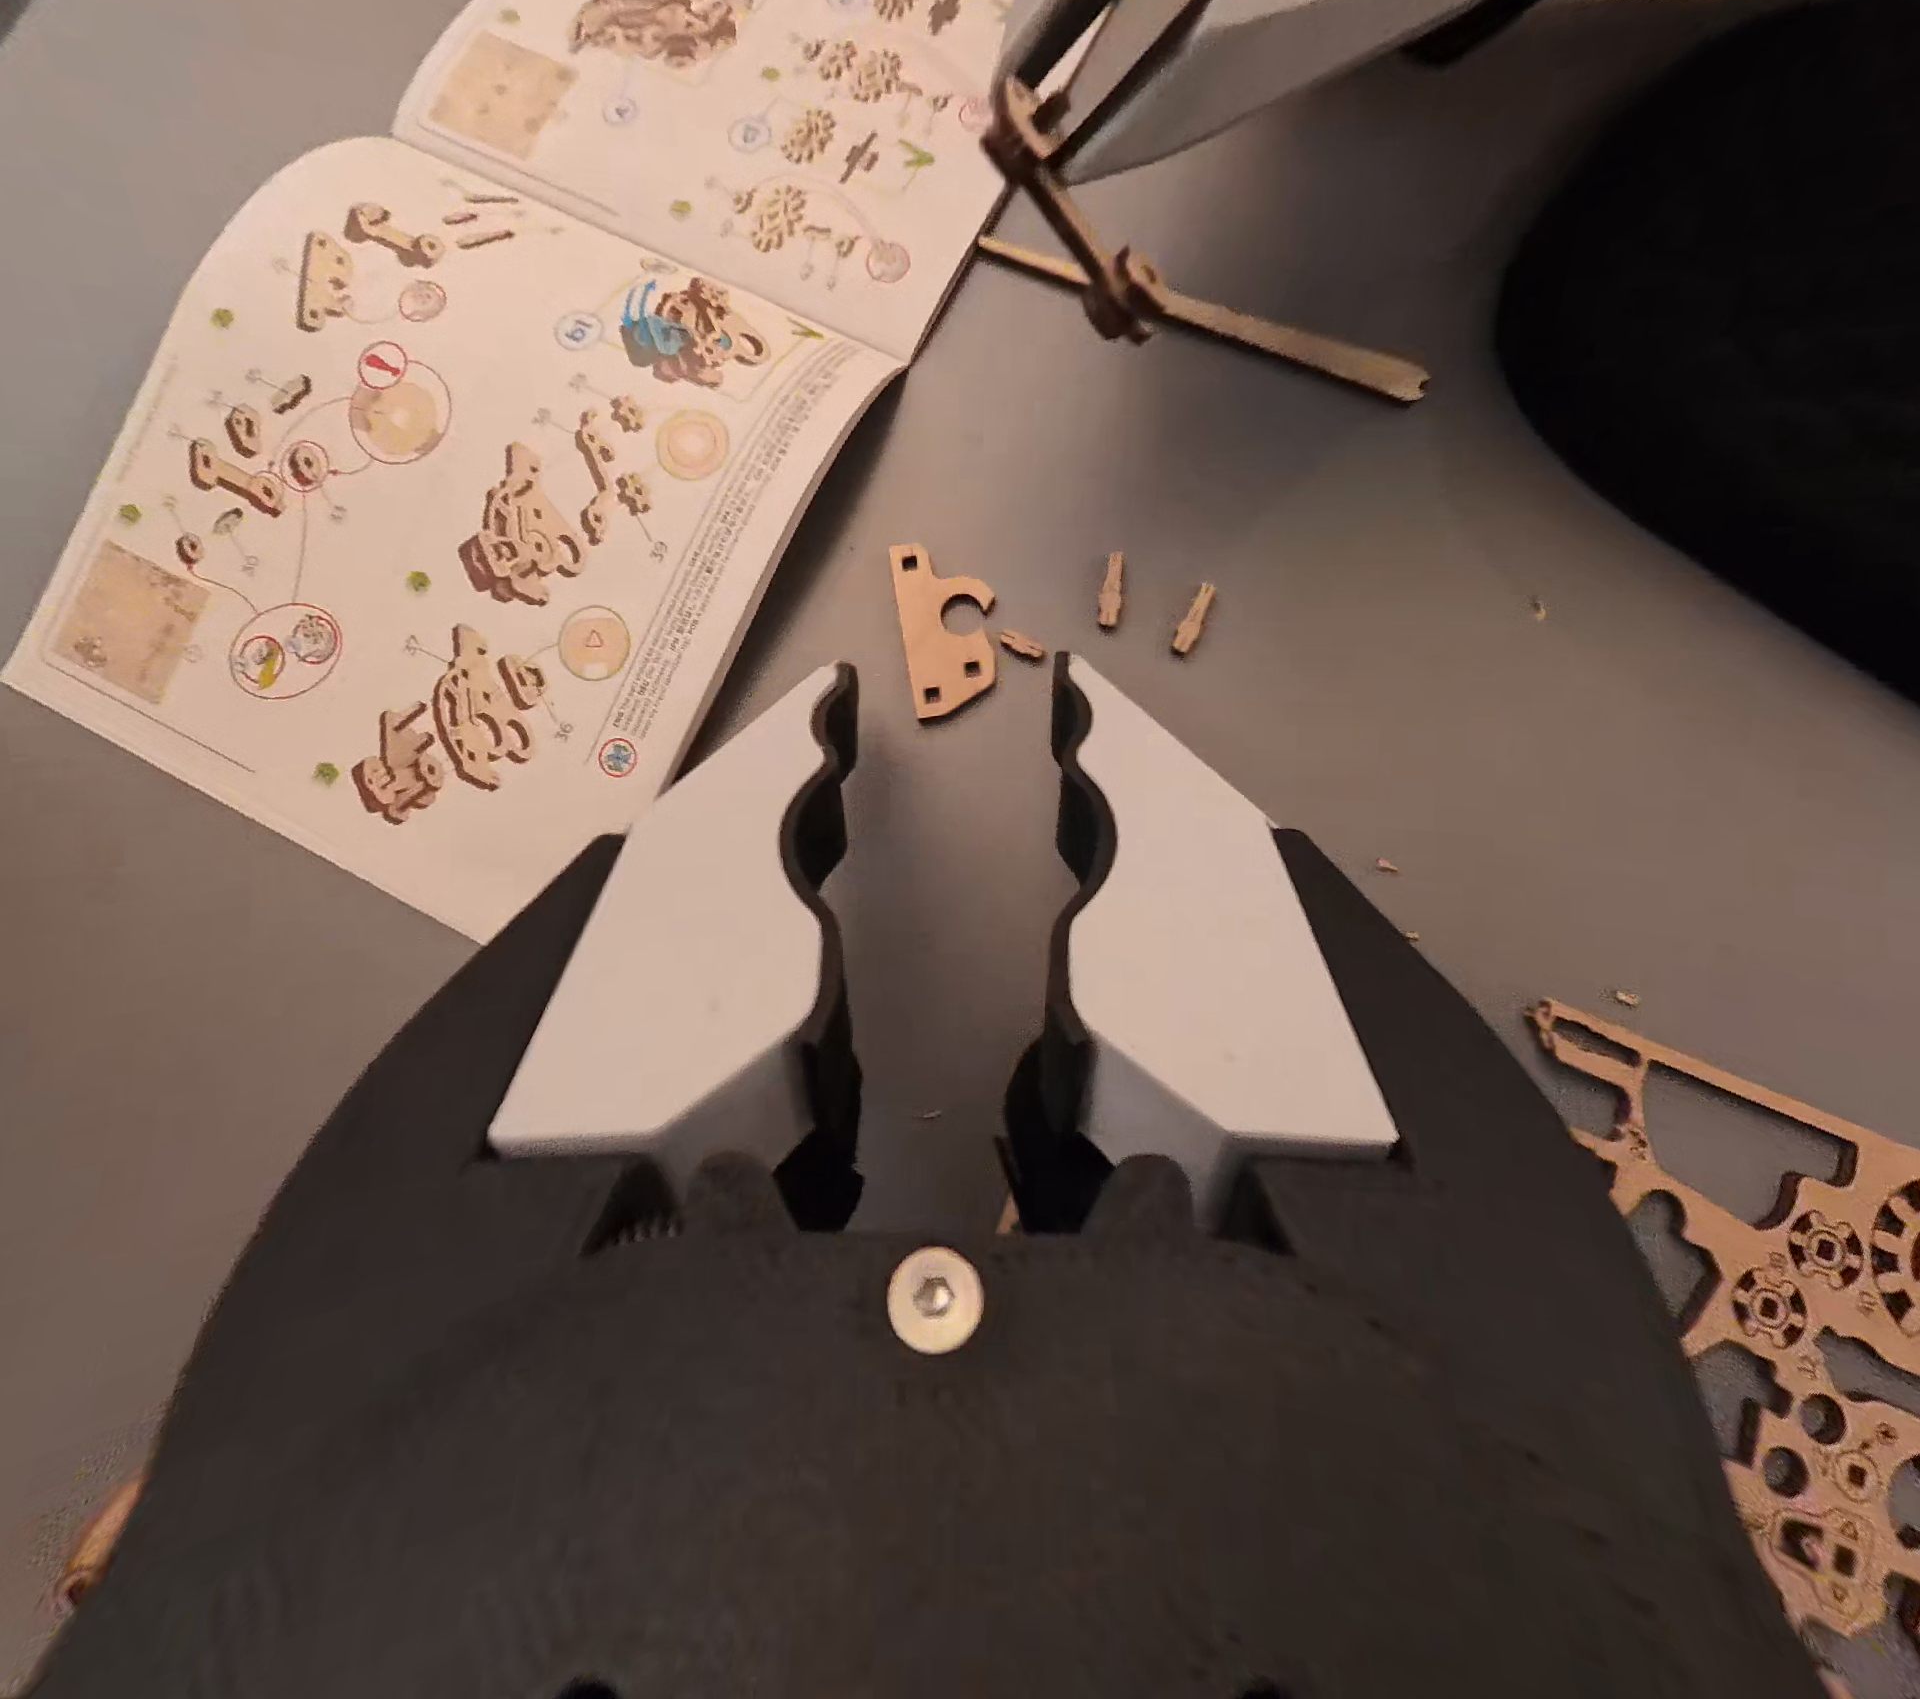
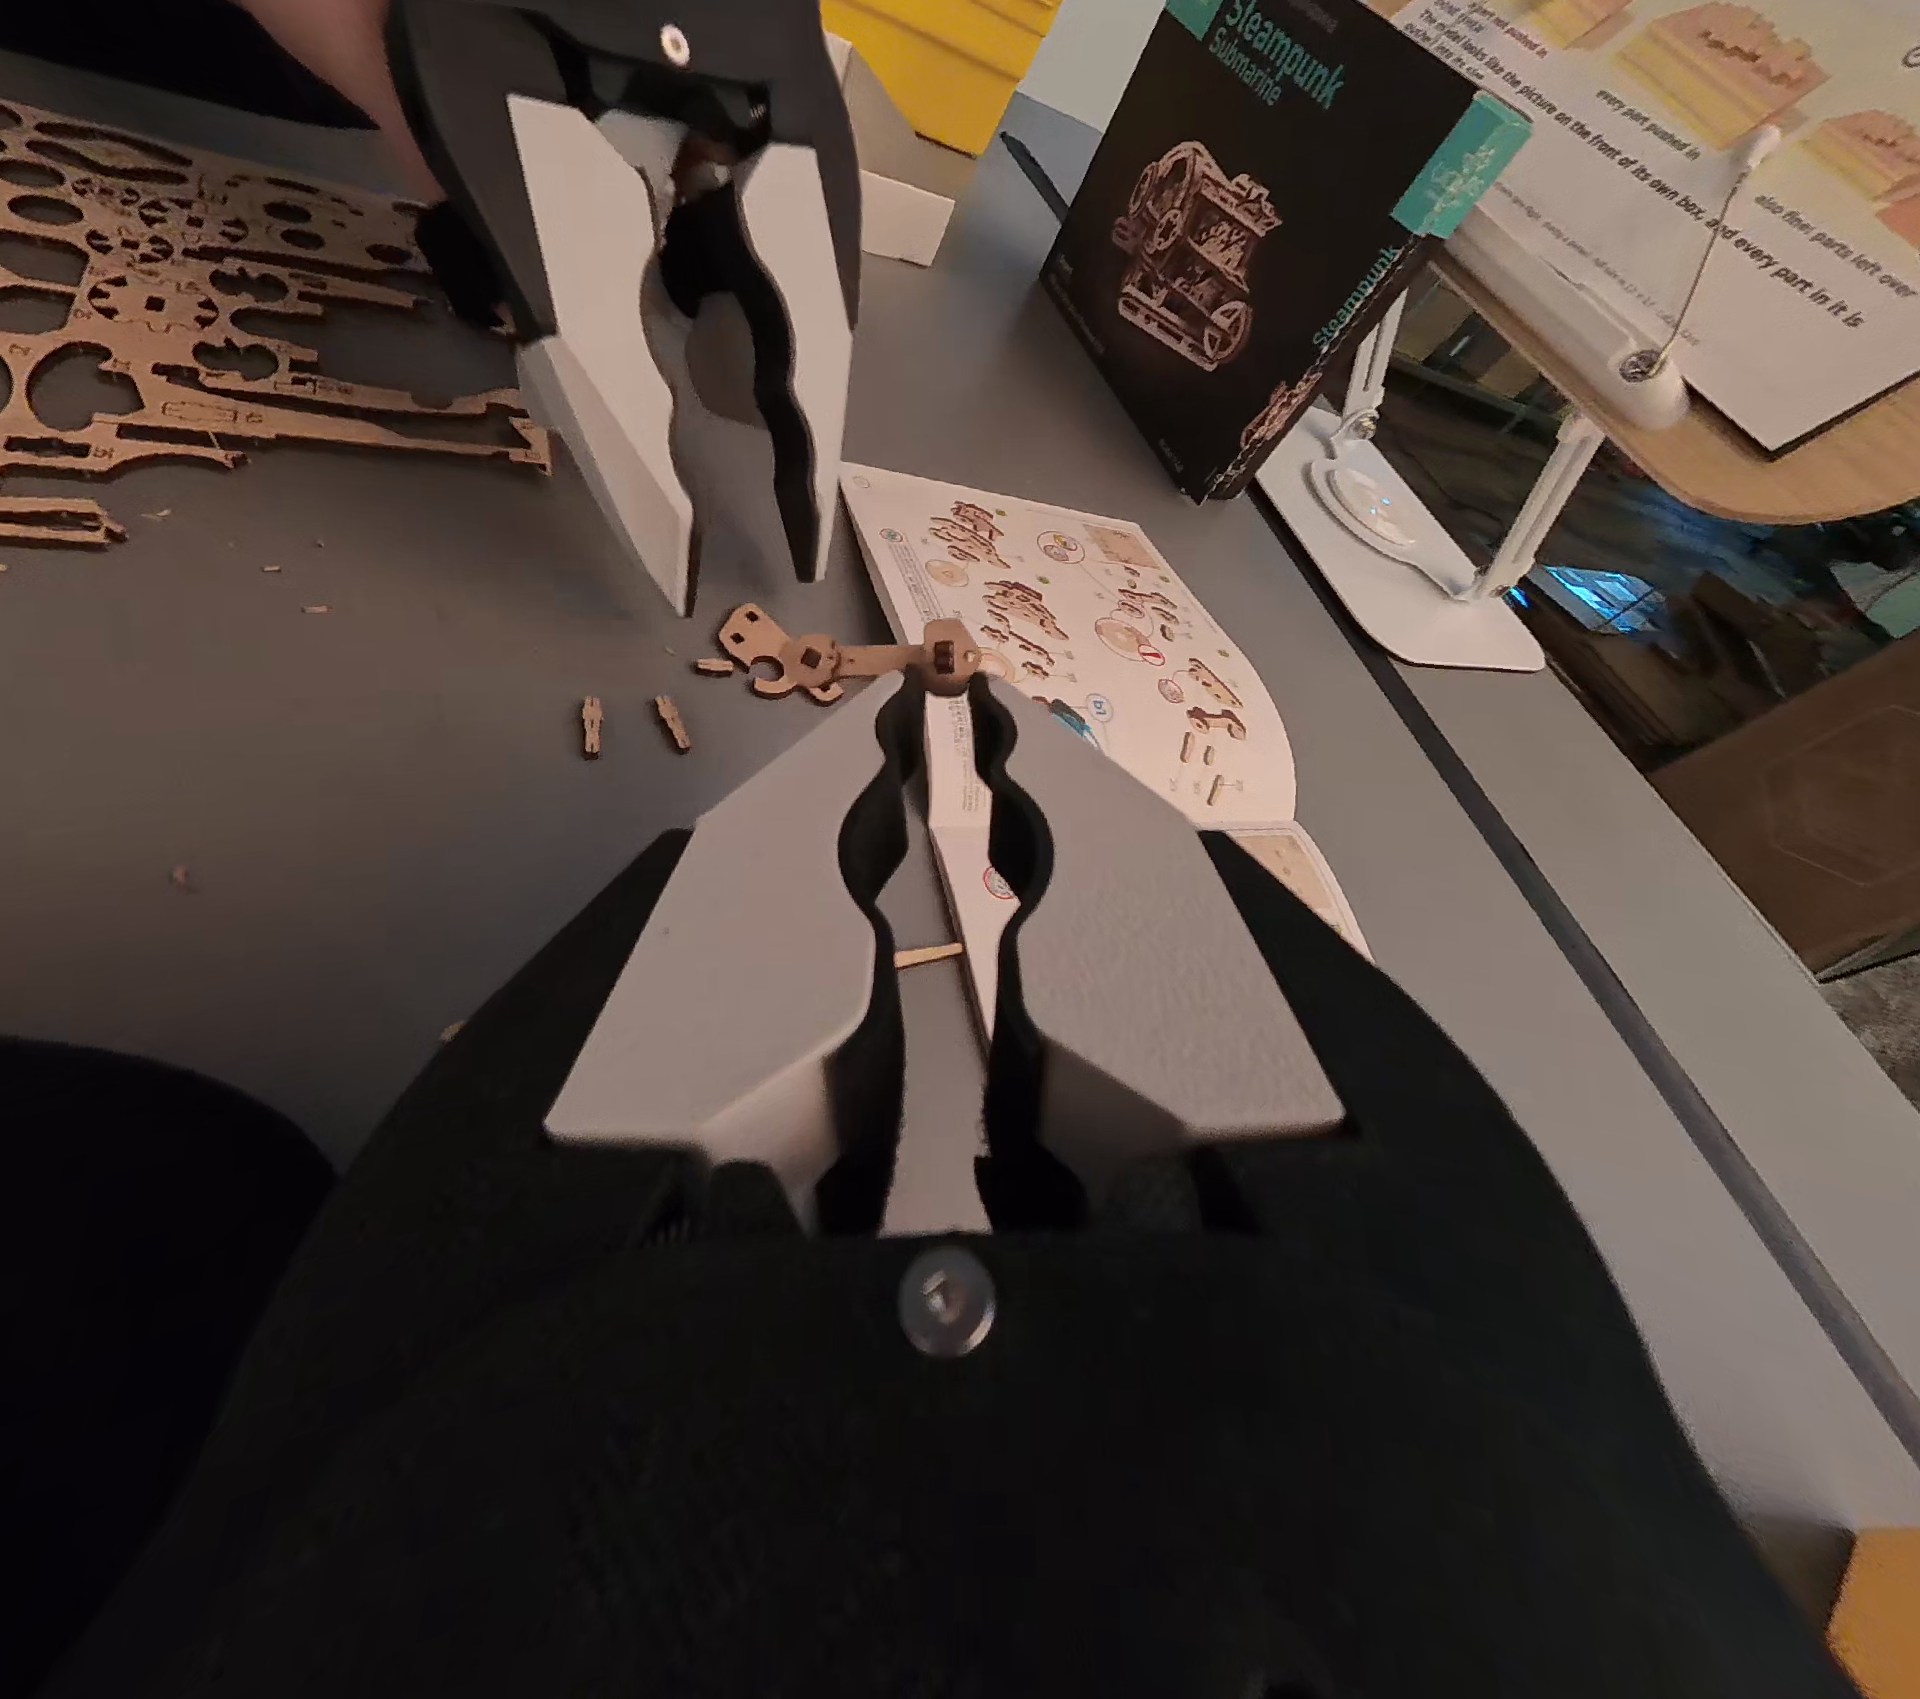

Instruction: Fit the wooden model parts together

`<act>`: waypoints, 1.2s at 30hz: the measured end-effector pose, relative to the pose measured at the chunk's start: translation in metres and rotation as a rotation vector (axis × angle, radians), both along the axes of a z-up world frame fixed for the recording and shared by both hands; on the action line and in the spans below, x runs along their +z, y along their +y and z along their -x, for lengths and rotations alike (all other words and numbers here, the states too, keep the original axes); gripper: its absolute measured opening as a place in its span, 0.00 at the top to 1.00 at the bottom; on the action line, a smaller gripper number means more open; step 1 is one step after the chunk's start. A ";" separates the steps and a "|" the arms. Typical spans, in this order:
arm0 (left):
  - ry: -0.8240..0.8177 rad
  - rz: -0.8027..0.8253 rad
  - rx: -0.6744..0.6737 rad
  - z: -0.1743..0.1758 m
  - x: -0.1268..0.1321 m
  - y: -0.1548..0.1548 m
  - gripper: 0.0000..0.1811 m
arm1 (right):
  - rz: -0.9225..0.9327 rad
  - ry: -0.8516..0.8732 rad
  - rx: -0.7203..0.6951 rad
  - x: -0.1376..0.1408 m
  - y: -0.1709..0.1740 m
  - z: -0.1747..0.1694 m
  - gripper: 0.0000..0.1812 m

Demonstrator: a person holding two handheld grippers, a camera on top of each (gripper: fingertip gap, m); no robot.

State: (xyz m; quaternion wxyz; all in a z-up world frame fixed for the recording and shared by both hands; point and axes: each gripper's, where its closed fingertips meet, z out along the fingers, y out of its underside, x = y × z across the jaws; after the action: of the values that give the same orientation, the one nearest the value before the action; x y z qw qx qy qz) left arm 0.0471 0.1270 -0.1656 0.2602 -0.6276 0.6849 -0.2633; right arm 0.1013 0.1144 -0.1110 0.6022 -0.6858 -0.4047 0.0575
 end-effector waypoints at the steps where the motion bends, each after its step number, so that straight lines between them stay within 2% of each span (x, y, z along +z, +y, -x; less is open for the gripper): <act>1: 0.017 -0.001 -0.002 0.000 -0.002 0.002 0.80 | -0.001 0.005 -0.001 0.001 0.000 0.000 0.97; 10: 0.053 -0.005 -0.053 0.002 -0.013 0.004 0.83 | 0.016 0.019 0.013 -0.003 0.001 0.002 0.97; 16: 0.054 -0.045 -0.047 0.002 -0.013 0.010 0.94 | 0.022 0.023 0.014 -0.004 0.002 0.003 0.97; 19: 0.041 -0.052 -0.054 0.004 -0.013 0.008 0.96 | 0.019 0.023 0.011 -0.003 0.002 0.003 0.97; 24: 0.033 0.056 -0.085 0.008 -0.012 -0.004 0.95 | -0.007 -0.008 -0.004 0.000 0.003 0.003 0.97; 29: 0.036 0.217 -0.171 0.014 -0.008 -0.031 0.96 | -0.029 -0.022 -0.052 0.005 0.006 -0.003 0.97; 32: -0.007 0.188 -0.097 0.008 -0.001 -0.016 0.94 | -0.034 0.004 -0.066 0.009 0.007 -0.008 0.97; 36: -0.045 0.113 -0.020 0.000 0.002 0.003 0.84 | -0.037 0.017 -0.072 0.012 0.007 -0.011 0.97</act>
State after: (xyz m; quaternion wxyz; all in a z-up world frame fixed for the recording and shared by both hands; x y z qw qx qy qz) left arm 0.0469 0.1296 -0.1641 0.2370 -0.6284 0.6692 -0.3180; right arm 0.1121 0.1212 -0.0995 0.6199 -0.6880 -0.3757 0.0340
